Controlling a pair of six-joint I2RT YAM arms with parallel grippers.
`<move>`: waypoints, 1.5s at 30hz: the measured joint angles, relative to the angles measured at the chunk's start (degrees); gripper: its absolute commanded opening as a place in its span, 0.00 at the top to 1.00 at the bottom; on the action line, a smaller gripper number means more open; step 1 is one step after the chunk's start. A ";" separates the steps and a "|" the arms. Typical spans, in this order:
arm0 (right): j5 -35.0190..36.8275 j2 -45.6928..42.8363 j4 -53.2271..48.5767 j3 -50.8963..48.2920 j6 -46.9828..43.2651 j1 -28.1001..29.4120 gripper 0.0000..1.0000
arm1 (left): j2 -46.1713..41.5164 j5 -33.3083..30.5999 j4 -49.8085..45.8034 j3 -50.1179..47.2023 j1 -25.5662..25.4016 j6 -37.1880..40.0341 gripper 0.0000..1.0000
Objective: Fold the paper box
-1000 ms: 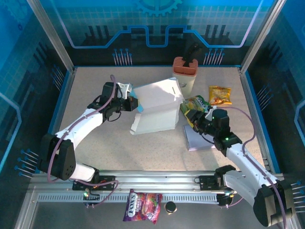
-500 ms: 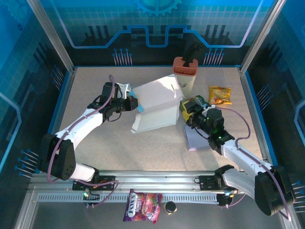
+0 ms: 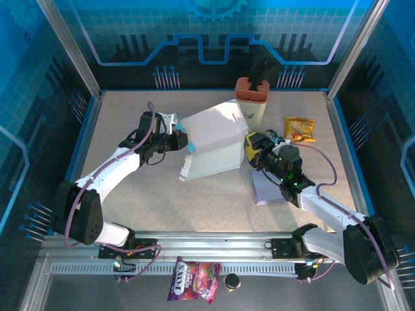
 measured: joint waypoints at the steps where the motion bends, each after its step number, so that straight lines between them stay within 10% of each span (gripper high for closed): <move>1: -0.02 0.55 0.24 0.42 0.02 0.11 0.39 | 0.00 0.00 0.00 0.00 0.00 0.00 1.00; 20: -3.28 -0.96 -4.42 3.65 -4.63 0.04 0.39 | 0.00 0.04 -0.02 0.00 0.81 -1.49 1.00; 32: -31.21 -4.11 -32.72 28.09 -38.64 -18.64 0.51 | 0.13 4.37 -1.97 1.07 3.78 0.55 1.00; 45: -45.64 20.24 -51.45 50.82 -75.89 -16.59 0.52 | 1.75 10.49 -5.25 4.46 3.91 3.82 1.00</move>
